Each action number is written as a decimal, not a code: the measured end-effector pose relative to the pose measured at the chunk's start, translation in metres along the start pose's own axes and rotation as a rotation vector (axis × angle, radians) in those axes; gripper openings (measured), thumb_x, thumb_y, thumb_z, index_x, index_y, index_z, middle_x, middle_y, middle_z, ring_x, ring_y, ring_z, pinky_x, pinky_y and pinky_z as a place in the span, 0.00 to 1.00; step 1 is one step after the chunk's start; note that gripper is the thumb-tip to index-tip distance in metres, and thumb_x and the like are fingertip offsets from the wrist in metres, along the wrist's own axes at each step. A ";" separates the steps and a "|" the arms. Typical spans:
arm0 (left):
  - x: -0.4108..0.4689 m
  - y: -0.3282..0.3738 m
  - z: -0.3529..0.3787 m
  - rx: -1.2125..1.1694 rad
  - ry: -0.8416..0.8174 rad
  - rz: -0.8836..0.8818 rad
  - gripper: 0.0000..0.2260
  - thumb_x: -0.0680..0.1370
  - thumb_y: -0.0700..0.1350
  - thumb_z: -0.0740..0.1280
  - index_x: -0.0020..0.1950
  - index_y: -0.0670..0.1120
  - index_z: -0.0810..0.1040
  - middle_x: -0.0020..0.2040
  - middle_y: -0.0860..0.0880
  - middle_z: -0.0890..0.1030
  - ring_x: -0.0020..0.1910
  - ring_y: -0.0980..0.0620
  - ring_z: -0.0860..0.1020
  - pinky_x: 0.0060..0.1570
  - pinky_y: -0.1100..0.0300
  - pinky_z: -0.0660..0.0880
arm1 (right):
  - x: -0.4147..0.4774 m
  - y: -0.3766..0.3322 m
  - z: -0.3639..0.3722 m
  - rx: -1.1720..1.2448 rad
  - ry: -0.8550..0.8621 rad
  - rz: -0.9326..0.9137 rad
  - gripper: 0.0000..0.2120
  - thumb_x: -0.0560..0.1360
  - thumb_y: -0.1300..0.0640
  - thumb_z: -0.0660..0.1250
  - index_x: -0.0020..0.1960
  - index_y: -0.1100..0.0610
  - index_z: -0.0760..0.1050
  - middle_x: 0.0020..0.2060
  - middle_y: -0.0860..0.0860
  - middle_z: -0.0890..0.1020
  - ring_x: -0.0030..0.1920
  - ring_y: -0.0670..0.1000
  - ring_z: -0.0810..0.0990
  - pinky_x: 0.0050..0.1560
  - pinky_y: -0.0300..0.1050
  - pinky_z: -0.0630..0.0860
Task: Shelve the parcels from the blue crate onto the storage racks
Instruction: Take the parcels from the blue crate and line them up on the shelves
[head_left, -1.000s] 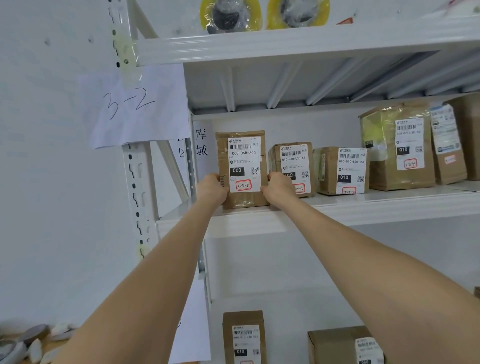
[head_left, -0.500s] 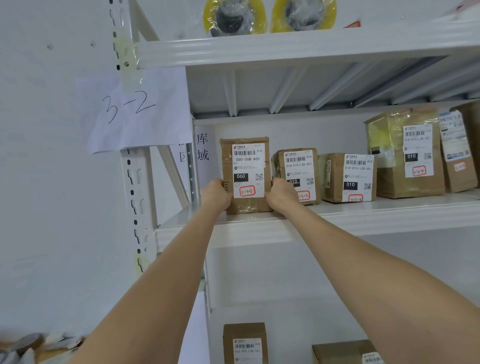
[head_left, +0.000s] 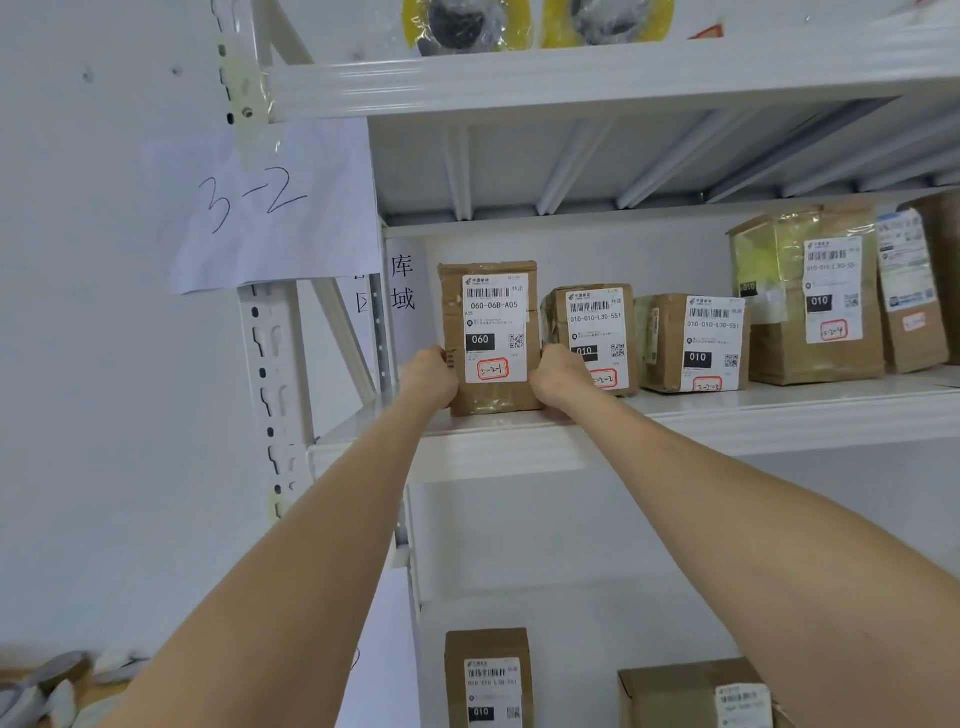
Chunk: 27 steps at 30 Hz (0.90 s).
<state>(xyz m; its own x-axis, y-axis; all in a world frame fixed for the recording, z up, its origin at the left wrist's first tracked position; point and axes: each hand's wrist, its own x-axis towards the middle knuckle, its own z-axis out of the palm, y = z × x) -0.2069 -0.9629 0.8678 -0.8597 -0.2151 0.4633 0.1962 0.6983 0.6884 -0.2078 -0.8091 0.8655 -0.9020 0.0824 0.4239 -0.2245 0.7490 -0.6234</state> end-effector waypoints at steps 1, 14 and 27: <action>-0.001 0.000 -0.001 0.001 -0.004 -0.003 0.13 0.77 0.35 0.58 0.60 0.38 0.74 0.55 0.38 0.79 0.53 0.37 0.79 0.52 0.45 0.79 | -0.002 -0.001 -0.001 0.002 -0.017 0.002 0.13 0.79 0.65 0.58 0.62 0.64 0.72 0.58 0.59 0.78 0.52 0.57 0.76 0.44 0.44 0.69; -0.031 0.015 -0.028 0.120 0.009 -0.010 0.14 0.78 0.34 0.57 0.63 0.36 0.69 0.50 0.41 0.76 0.51 0.42 0.73 0.50 0.53 0.73 | -0.027 -0.008 -0.012 0.046 -0.065 -0.010 0.16 0.77 0.60 0.63 0.64 0.61 0.70 0.57 0.56 0.78 0.47 0.55 0.75 0.43 0.45 0.71; -0.105 0.095 0.054 0.082 0.198 0.437 0.10 0.77 0.41 0.60 0.58 0.45 0.72 0.58 0.46 0.76 0.55 0.45 0.76 0.48 0.53 0.72 | -0.090 0.052 -0.082 -0.156 0.307 0.077 0.28 0.74 0.51 0.68 0.70 0.55 0.63 0.66 0.57 0.66 0.67 0.59 0.66 0.59 0.53 0.70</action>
<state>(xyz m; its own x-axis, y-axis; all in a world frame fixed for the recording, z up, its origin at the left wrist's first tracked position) -0.1235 -0.8375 0.8545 -0.5972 -0.0099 0.8020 0.4740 0.8023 0.3629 -0.1086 -0.7235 0.8487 -0.7556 0.3191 0.5720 -0.0797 0.8220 -0.5639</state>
